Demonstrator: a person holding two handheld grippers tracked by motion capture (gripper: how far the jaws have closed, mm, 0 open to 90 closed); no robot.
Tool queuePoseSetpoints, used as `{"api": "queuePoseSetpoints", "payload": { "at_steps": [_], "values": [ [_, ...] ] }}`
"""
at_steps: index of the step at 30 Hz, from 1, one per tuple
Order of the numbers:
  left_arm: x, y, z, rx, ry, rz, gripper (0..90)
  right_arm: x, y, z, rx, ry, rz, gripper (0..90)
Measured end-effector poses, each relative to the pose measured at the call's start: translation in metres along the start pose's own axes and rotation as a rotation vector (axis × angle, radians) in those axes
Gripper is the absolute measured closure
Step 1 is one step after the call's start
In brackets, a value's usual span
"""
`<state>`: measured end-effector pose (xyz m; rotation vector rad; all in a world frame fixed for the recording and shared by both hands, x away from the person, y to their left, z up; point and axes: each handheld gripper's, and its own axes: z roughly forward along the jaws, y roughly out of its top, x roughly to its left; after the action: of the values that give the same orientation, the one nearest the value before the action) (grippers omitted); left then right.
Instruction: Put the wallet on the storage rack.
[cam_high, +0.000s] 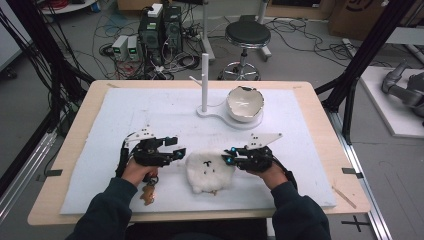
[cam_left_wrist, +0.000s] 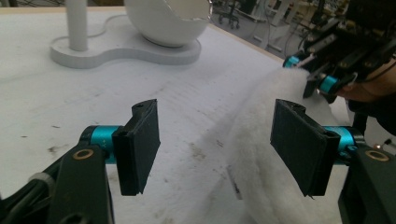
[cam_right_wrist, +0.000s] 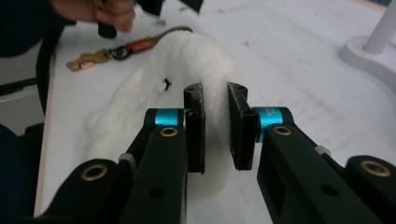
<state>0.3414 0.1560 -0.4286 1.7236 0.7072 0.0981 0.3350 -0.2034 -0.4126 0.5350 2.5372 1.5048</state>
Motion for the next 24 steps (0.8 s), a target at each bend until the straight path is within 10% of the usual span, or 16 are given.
{"api": "queuePoseSetpoints", "payload": {
  "at_steps": [10, 13, 24],
  "values": [
    [-0.012, -0.004, 0.024, 0.110, -0.108, 0.044, 39.1, 0.005, 0.008, 0.001, -0.078, -0.019, -0.011, 80.2],
    [-0.014, -0.004, 0.026, 0.159, -0.075, 0.062, 66.1, 0.005, 0.008, 0.003, -0.062, -0.046, -0.004, 77.5],
    [-0.011, -0.001, 0.019, 0.106, -0.016, 0.047, 73.6, -0.005, 0.002, 0.005, -0.033, -0.114, 0.114, 49.3]
  ]
}}
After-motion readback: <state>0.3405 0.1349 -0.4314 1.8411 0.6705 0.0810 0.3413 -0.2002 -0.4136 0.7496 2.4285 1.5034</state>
